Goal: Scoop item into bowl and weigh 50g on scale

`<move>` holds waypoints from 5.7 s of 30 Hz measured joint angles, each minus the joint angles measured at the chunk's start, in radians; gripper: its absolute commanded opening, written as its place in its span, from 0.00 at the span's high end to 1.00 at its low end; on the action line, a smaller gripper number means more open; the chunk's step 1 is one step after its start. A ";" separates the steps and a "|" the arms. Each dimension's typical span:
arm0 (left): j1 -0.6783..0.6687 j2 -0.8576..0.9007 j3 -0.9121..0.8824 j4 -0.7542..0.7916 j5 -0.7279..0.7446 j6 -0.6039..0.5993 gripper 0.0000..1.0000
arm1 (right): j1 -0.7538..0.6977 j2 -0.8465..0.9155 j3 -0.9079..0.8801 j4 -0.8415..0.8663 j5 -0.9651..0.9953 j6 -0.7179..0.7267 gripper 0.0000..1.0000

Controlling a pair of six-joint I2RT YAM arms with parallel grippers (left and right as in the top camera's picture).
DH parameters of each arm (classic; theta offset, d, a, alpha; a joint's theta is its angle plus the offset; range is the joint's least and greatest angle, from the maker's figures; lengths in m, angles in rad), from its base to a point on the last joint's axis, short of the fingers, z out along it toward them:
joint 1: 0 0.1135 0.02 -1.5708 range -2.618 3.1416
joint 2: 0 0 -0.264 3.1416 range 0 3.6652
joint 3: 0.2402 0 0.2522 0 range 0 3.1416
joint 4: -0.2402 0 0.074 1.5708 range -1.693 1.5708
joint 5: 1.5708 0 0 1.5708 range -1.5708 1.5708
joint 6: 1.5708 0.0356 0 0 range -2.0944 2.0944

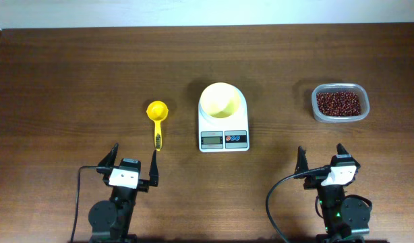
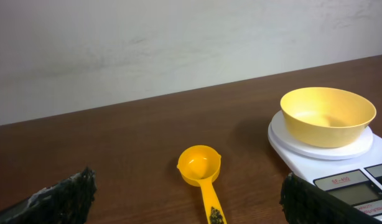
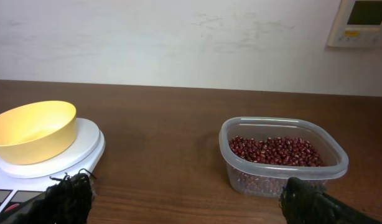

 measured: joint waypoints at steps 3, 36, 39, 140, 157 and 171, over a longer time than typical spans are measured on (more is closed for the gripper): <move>0.000 0.000 0.000 0.000 0.000 0.000 0.01 | 0.000 0.000 0.000 0.000 0.000 0.000 0.01; 0.000 0.000 0.000 0.000 0.000 0.000 0.01 | 0.000 0.000 0.000 0.000 0.000 0.000 0.01; 0.000 0.000 0.000 0.000 0.000 0.000 0.01 | 0.000 0.000 0.000 0.000 0.000 0.000 0.01; 0.001 1.176 1.393 -1.051 -0.002 0.066 0.01 | 0.000 -0.003 0.000 0.000 0.000 0.000 0.01; 0.002 1.886 1.832 -1.397 0.009 0.013 0.01 | 0.000 -0.003 0.000 0.000 0.000 0.000 0.01; 0.002 1.894 1.763 -1.229 0.010 0.013 0.01 | 0.000 -0.003 0.000 -0.001 0.000 0.000 0.01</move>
